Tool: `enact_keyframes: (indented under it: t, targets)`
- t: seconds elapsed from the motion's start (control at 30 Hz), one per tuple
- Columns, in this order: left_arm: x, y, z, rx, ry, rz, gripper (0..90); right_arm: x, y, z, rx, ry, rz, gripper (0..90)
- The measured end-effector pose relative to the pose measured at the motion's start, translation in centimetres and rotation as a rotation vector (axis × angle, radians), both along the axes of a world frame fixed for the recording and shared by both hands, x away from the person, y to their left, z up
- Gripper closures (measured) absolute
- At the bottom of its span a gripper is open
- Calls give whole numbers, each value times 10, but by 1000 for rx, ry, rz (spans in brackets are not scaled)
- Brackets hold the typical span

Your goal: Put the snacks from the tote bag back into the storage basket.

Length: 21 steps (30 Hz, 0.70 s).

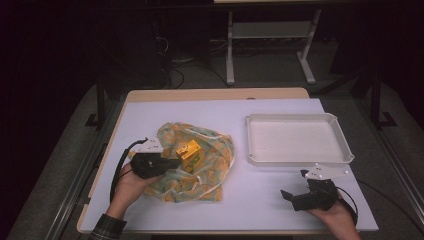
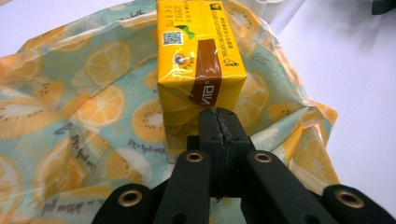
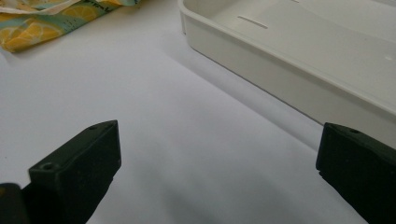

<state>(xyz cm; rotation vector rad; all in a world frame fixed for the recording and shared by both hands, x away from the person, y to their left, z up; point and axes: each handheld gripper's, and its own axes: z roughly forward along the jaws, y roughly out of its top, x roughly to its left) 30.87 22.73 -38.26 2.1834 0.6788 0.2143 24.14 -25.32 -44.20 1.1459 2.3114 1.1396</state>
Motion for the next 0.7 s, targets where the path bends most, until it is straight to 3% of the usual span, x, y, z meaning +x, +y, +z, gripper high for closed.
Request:
enact_keyframes:
  t: [0.13, 0.17, 0.27, 0.33, 0.43, 0.7]
  targets:
    - [-3, 5, 7, -4, -4, 36, 764, 0, 0, 0, 1, -3, -1, 0]
    - [-4, 7, 11, 14, -4, 40, 706, 0, -1, 0, 2, -1, -3, 0]
    - [-4, 6, 14, 11, 16, 55, 583, 0, -1, 0, 2, 0, -5, 0]
    - [-4, 5, 16, 24, 12, 62, 503, 0, -1, 0, 3, 0, -5, 0]
    - [-2, 3, 21, 59, 43, 72, 402, 0, -1, 0, 3, -1, 0, 0]
    - [9, -10, 31, 93, 80, 61, 271, 0, 1, -1, 3, 6, 0, 0]
